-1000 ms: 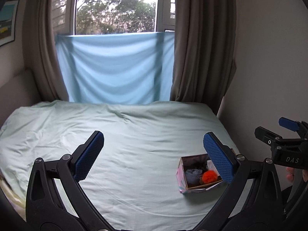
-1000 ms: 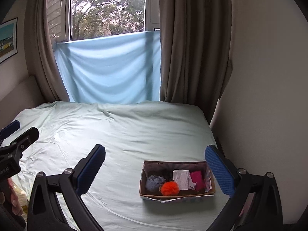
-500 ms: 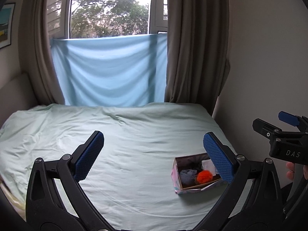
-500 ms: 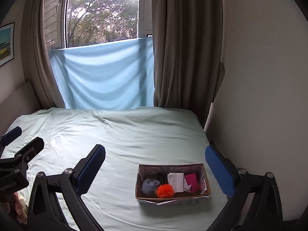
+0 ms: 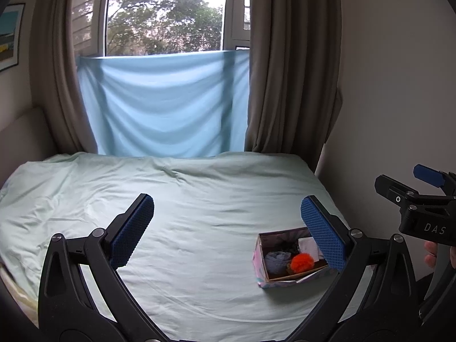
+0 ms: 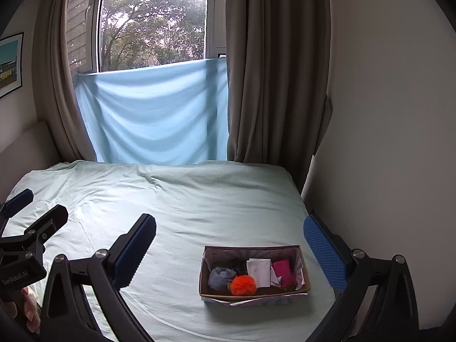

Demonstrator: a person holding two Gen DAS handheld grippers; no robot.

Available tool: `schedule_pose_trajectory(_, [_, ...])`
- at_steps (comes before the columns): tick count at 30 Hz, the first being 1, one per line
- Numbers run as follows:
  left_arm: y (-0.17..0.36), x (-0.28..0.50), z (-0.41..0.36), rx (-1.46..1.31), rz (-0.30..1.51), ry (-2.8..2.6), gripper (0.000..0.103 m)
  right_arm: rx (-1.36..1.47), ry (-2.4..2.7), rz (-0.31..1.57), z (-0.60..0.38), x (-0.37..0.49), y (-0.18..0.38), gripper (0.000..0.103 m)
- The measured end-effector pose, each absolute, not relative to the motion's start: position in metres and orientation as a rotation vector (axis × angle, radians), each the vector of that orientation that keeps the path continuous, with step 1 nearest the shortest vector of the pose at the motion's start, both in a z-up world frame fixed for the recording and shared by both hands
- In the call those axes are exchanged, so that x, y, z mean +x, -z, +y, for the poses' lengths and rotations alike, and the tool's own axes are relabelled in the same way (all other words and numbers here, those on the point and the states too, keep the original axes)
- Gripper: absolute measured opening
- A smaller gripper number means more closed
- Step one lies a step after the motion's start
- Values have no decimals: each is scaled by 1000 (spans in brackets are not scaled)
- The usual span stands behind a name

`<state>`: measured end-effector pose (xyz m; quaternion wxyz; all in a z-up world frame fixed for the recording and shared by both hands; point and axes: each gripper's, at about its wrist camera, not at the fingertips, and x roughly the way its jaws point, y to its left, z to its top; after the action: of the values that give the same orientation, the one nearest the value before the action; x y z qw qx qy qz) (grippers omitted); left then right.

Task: Organize soft objects

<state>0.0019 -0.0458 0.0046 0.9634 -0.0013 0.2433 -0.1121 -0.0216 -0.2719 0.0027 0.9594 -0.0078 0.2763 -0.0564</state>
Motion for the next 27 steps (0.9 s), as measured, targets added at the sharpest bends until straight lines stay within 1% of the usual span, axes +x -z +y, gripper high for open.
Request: schedule_pose_trajectory(27, [-2,-4,-40,-4,479,192,103,17,116,547,-268,-27,0,103])
